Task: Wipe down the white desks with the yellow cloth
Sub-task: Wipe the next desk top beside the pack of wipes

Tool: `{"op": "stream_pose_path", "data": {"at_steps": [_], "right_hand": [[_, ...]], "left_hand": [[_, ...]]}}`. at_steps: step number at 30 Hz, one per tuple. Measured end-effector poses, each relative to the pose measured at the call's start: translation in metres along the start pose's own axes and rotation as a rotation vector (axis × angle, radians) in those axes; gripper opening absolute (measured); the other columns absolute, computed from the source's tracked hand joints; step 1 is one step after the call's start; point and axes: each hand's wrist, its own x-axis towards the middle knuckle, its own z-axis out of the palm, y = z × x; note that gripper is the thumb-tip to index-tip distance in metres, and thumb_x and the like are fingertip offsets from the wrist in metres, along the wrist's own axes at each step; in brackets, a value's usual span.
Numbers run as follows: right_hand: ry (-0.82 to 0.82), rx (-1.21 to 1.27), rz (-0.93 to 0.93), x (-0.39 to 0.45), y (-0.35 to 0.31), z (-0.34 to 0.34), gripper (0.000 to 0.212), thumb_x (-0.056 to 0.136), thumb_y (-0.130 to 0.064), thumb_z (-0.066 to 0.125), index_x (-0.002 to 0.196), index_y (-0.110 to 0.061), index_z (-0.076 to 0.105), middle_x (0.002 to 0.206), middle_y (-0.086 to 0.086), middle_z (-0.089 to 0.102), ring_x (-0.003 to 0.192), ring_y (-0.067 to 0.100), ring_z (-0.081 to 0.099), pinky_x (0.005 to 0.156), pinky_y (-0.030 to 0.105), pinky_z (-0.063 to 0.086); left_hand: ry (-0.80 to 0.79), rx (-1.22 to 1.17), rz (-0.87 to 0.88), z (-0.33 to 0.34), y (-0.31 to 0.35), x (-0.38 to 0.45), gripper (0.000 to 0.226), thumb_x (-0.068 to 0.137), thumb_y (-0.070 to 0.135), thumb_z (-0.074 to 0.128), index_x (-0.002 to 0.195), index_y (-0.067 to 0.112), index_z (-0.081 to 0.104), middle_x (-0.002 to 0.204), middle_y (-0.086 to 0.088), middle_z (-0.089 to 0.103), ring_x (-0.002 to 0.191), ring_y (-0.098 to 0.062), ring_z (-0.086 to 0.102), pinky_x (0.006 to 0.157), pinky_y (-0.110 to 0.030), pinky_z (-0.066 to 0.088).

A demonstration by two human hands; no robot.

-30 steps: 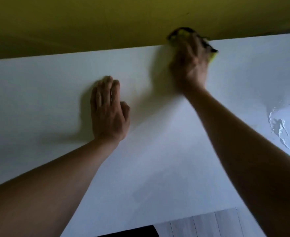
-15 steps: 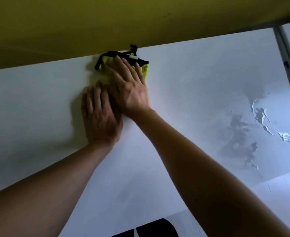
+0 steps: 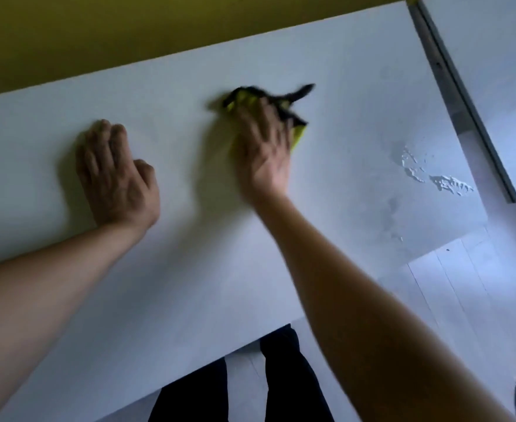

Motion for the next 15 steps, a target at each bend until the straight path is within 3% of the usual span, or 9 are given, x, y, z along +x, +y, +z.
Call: {"op": "stream_pose_path", "data": {"at_steps": [5, 10, 15], "right_hand": [[-0.180, 0.024, -0.101, -0.084, -0.028, -0.014, 0.054, 0.091, -0.025, 0.063, 0.144, -0.020, 0.056, 0.158, 0.013, 0.041, 0.149, 0.028, 0.034, 0.122, 0.052, 0.020], [-0.237, 0.042, -0.166, -0.126, 0.001, -0.044, 0.050, 0.095, -0.025, 0.058, 0.145, -0.024, 0.055, 0.160, 0.008, 0.038, 0.150, 0.025, 0.032, 0.124, 0.049, 0.020], [-0.234, 0.007, -0.156, -0.136, 0.053, -0.079, 0.052, 0.097, -0.029, 0.056, 0.149, -0.025, 0.050, 0.162, 0.008, 0.034, 0.152, 0.023, 0.028, 0.124, 0.049, 0.017]], "left_hand": [[0.000, 0.064, 0.047, 0.000, 0.000, -0.002, 0.051, 0.100, 0.022, 0.040, 0.149, 0.008, 0.041, 0.160, -0.019, 0.038, 0.144, -0.042, 0.037, 0.123, -0.050, 0.021], [0.007, 0.033, 0.132, 0.001, 0.013, -0.010, 0.044, 0.100, 0.016, 0.038, 0.142, 0.008, 0.048, 0.153, -0.023, 0.044, 0.136, -0.045, 0.044, 0.114, -0.052, 0.031], [-0.016, -0.122, 0.207, 0.008, 0.091, -0.061, 0.050, 0.097, 0.014, 0.044, 0.145, 0.002, 0.049, 0.154, -0.025, 0.046, 0.142, -0.044, 0.043, 0.116, -0.051, 0.032]]}}
